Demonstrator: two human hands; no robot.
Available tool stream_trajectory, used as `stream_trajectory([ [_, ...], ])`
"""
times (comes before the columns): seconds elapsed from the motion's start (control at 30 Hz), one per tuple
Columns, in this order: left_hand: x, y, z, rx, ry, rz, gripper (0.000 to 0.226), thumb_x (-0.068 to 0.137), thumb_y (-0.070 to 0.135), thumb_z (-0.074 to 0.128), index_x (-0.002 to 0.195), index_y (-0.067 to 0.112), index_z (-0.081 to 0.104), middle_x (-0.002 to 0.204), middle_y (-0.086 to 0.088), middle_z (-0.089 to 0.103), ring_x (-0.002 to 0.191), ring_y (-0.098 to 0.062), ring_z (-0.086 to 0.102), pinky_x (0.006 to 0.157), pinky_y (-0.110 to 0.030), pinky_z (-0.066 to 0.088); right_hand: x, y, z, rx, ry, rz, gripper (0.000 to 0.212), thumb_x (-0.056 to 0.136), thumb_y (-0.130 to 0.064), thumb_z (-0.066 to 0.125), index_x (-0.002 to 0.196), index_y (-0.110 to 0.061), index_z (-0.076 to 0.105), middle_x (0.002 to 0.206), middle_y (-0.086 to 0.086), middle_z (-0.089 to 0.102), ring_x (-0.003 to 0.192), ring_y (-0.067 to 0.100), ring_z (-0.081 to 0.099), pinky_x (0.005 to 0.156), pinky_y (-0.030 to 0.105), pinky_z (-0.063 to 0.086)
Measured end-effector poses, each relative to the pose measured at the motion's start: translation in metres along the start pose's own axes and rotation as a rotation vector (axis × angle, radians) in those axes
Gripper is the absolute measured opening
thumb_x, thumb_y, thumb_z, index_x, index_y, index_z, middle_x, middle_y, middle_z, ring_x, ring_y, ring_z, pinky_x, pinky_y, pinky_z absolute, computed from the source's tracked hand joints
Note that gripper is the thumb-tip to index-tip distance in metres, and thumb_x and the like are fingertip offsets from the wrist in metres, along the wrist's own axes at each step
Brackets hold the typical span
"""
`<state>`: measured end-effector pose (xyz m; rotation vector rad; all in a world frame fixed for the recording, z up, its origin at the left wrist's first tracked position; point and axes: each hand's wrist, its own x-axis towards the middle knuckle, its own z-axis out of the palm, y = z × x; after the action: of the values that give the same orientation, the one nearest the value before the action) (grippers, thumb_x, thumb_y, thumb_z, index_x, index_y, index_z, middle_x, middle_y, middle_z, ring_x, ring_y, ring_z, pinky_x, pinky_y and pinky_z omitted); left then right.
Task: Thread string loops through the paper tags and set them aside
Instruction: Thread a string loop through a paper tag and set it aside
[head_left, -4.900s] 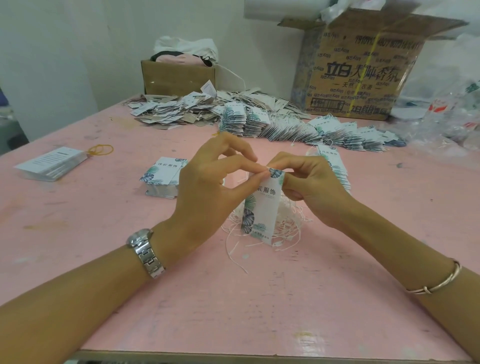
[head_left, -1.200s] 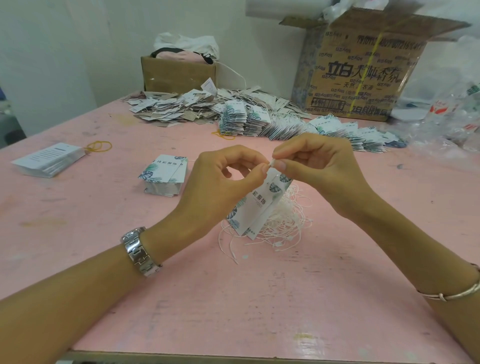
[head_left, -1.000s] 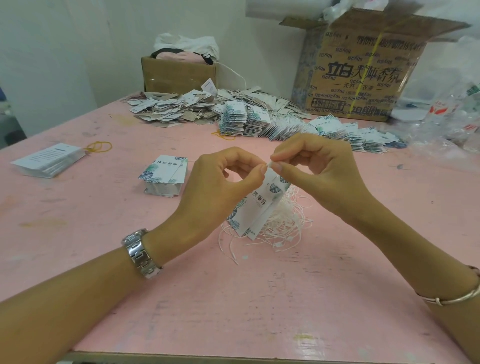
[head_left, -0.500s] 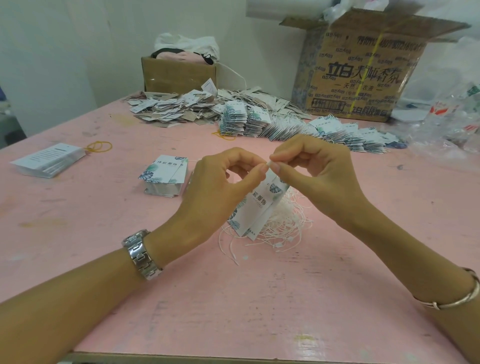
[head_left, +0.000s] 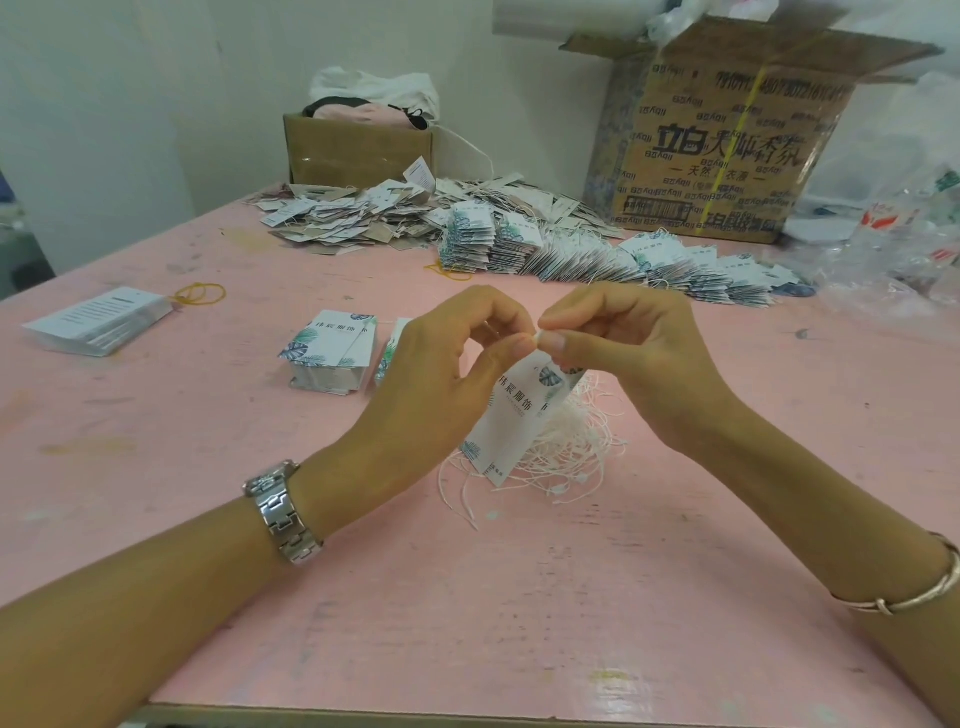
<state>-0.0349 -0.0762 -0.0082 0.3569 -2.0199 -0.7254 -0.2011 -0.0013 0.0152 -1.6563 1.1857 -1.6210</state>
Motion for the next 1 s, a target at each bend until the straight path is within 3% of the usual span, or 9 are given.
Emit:
stream_trajectory([
  [0.6, 0.0007, -0.0004, 0.0010, -0.011, 0.036, 0.006, 0.008, 0.096, 0.019, 0.062, 0.089, 0.023, 0.059, 0.083, 0.016, 0.062, 0.081, 0.002, 0.056, 0.075, -0.005, 0.035, -0.0015, -0.0004, 0.0059, 0.013, 0.020, 0.002, 0.012, 0.075, -0.002, 0.070, 0.086, -0.003, 0.065, 0.075, 0.002, 0.066, 0.067, 0.010, 0.061, 0.065, 0.021, 0.050],
  [0.73, 0.0016, -0.0003, 0.0009, -0.051, 0.032, -0.046, 0.009, 0.096, 0.024, 0.063, 0.091, 0.031, 0.062, 0.082, 0.025, 0.063, 0.084, 0.001, 0.058, 0.076, -0.013, 0.035, -0.0004, -0.0011, 0.0049, 0.024, 0.032, 0.007, 0.012, 0.074, -0.005, 0.071, 0.085, -0.004, 0.065, 0.071, -0.002, 0.067, 0.066, 0.011, 0.061, 0.064, 0.021, 0.051],
  [0.87, 0.0017, 0.0000, 0.0006, -0.095, 0.026, -0.074, 0.005, 0.096, 0.032, 0.060, 0.094, 0.034, 0.065, 0.084, 0.022, 0.066, 0.084, -0.004, 0.061, 0.081, -0.024, 0.039, 0.0009, -0.0008, 0.0013, 0.013, 0.059, 0.004, 0.013, 0.075, -0.005, 0.072, 0.087, -0.005, 0.067, 0.076, -0.002, 0.068, 0.071, 0.013, 0.062, 0.068, 0.024, 0.052],
  [1.0, 0.0022, 0.0003, 0.0003, -0.125, 0.049, -0.100, 0.006, 0.088, 0.040, 0.066, 0.089, 0.034, 0.067, 0.087, 0.016, 0.068, 0.079, 0.001, 0.059, 0.075, -0.006, 0.037, 0.0008, 0.0007, 0.0002, -0.035, 0.049, -0.022, 0.015, 0.079, -0.005, 0.071, 0.093, -0.004, 0.070, 0.083, 0.002, 0.070, 0.080, 0.018, 0.064, 0.075, 0.029, 0.053],
])
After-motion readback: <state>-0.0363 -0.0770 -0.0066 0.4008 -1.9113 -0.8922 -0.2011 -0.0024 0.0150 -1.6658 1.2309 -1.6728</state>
